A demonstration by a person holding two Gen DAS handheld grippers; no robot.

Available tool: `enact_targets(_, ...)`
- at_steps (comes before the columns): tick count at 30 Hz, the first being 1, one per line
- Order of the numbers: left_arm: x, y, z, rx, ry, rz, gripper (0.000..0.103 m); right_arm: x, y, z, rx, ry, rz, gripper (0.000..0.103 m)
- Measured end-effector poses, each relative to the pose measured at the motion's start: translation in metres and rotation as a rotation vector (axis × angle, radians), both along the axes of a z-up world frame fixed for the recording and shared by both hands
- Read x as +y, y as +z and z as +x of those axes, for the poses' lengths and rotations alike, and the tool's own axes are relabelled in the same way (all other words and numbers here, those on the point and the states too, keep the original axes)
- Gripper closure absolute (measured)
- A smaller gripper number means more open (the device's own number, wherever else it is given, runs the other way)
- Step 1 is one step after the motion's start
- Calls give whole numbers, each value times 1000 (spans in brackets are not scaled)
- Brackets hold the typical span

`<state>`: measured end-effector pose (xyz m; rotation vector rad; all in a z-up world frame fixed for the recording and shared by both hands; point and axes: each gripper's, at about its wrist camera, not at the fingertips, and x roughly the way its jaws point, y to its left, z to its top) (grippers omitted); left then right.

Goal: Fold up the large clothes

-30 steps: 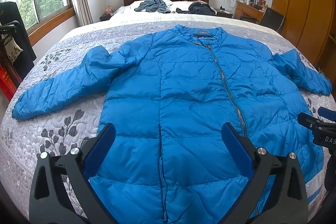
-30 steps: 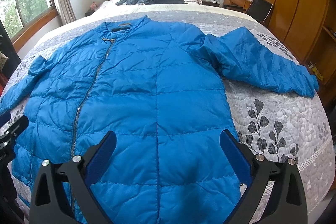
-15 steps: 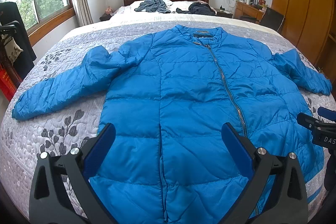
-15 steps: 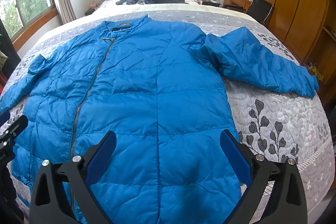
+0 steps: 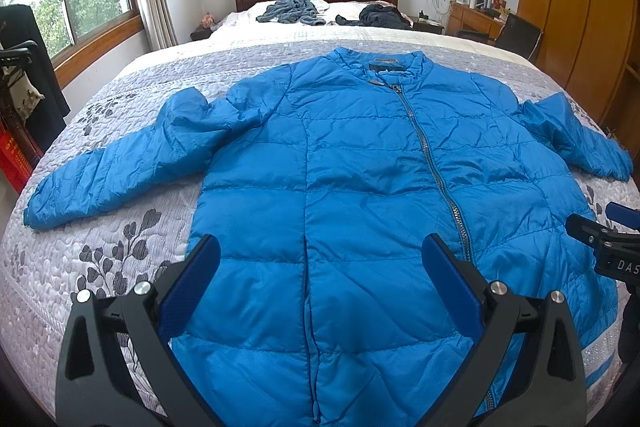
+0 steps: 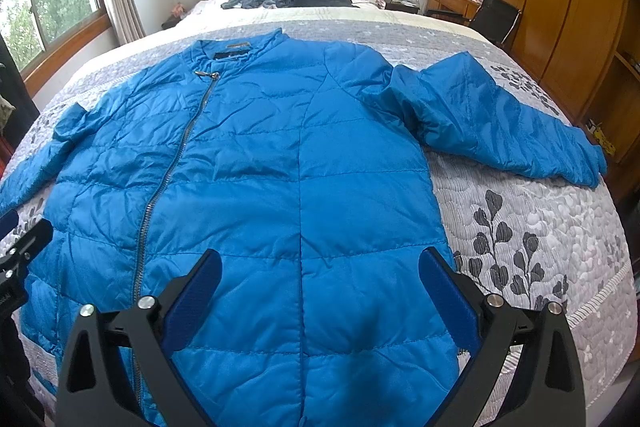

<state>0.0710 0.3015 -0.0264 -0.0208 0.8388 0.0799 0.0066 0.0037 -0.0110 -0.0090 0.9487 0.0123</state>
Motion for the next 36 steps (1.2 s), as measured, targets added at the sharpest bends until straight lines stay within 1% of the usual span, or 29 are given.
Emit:
enact_targets(29,-1,-1,0,8,-4,14,3,-4,-3,1,0,2,5,4)
enact_targets(33,-11,0,13,10,-24,10,3,-27,-1,9,3,-25,53,4)
enact_targets(35,-17,-1,25,36,-56,-17,3,-55,-2,18,27,-76,85,4)
enact_targets(36,-20,-2,34,58,-80,-45,3,-69,-3,21,36,-99,104,4)
